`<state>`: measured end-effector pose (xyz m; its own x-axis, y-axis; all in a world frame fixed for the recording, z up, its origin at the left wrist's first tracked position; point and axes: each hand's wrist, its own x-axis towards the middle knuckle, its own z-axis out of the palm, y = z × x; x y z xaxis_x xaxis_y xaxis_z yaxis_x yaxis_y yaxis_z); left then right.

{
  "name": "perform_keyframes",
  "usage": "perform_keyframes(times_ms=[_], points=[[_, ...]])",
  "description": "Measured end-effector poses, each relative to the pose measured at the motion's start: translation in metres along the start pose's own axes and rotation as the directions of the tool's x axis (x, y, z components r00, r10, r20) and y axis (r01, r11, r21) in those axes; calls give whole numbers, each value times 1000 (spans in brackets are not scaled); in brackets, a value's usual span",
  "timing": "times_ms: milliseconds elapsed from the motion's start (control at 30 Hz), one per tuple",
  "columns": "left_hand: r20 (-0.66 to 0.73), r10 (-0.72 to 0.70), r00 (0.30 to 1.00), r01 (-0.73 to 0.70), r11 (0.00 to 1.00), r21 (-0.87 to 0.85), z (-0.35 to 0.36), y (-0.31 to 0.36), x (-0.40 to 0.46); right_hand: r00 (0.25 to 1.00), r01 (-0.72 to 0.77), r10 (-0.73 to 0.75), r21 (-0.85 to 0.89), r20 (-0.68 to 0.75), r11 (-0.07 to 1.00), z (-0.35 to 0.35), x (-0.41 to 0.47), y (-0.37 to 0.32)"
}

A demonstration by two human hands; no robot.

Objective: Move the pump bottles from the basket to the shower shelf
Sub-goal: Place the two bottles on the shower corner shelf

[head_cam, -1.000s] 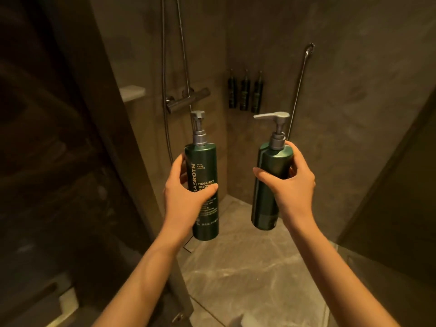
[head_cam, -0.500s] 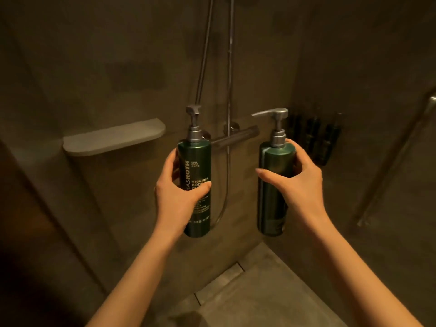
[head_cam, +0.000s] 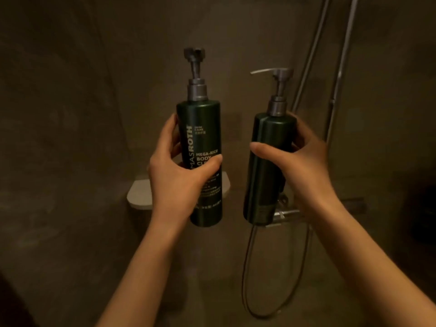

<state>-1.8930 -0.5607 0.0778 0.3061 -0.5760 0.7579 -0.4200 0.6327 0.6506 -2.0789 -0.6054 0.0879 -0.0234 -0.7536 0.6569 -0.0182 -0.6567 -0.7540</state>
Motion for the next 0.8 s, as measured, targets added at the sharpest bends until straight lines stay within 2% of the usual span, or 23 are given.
perform_keyframes(times_ms=[200,567,800], points=[[-86,74,994,-69,996,55,-3,-14,47,994,92,-97,91,51,992,34,63,3],[-191,-90,978,113,987,117,1,-82,66,954,33,-87,187,288,982,80,115,42],[-227,-84,970,131,971,200,2,-97,64,940,-42,-31,205,341,978,97,120,72]])
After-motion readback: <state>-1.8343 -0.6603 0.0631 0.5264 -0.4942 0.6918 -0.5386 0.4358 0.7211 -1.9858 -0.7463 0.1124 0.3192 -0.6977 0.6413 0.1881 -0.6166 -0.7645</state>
